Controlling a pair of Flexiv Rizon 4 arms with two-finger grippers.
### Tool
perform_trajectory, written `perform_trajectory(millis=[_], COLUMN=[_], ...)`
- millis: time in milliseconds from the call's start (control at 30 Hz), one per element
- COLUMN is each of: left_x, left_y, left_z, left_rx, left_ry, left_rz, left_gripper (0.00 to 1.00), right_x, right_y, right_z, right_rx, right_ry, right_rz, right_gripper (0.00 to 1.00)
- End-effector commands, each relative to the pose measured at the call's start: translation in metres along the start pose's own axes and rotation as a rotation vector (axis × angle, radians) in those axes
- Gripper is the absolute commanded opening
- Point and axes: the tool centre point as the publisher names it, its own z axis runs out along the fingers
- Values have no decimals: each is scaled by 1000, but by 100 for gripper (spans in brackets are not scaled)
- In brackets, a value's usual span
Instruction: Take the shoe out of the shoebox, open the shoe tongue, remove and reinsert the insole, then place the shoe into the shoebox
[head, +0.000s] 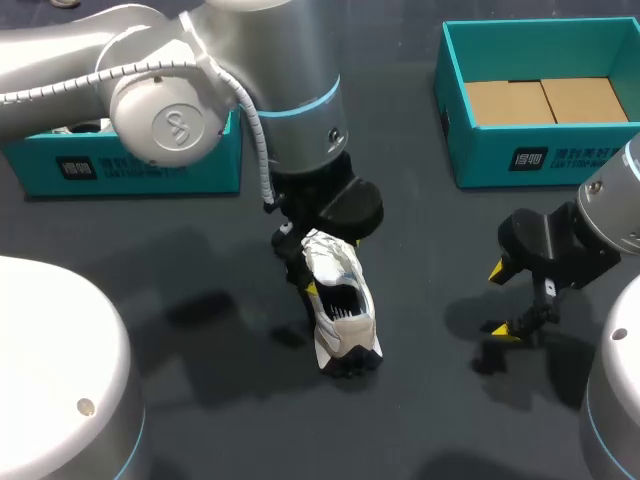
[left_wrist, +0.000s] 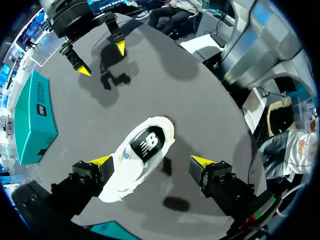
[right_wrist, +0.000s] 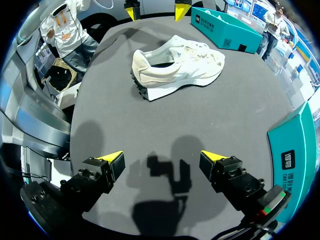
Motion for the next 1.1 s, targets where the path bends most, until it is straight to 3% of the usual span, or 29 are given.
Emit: perform_trajectory(millis=[33, 200, 367, 733, 1100], left_x=[-3, -3, 6, 28, 24], left_y=[1, 1, -6, -32, -41], left_z=[-5, -5, 11, 31, 66], left_rx=[14, 14, 44, -13, -35], left_ry=[77, 77, 110, -9, 8], left_rz=[-466, -466, -580, -759, -797], left_gripper=[100, 100, 100, 100, 100], right_x=[2, 2, 2, 2, 2], right_y=[0, 0, 0, 0, 0], right_z=[0, 0, 0, 0, 0], right_rx=[2, 2, 2, 2, 2], right_ry=[-4, -4, -4, -4, -4], right_rz=[0, 0, 0, 0, 0], right_gripper=[100, 100, 100, 100, 100])
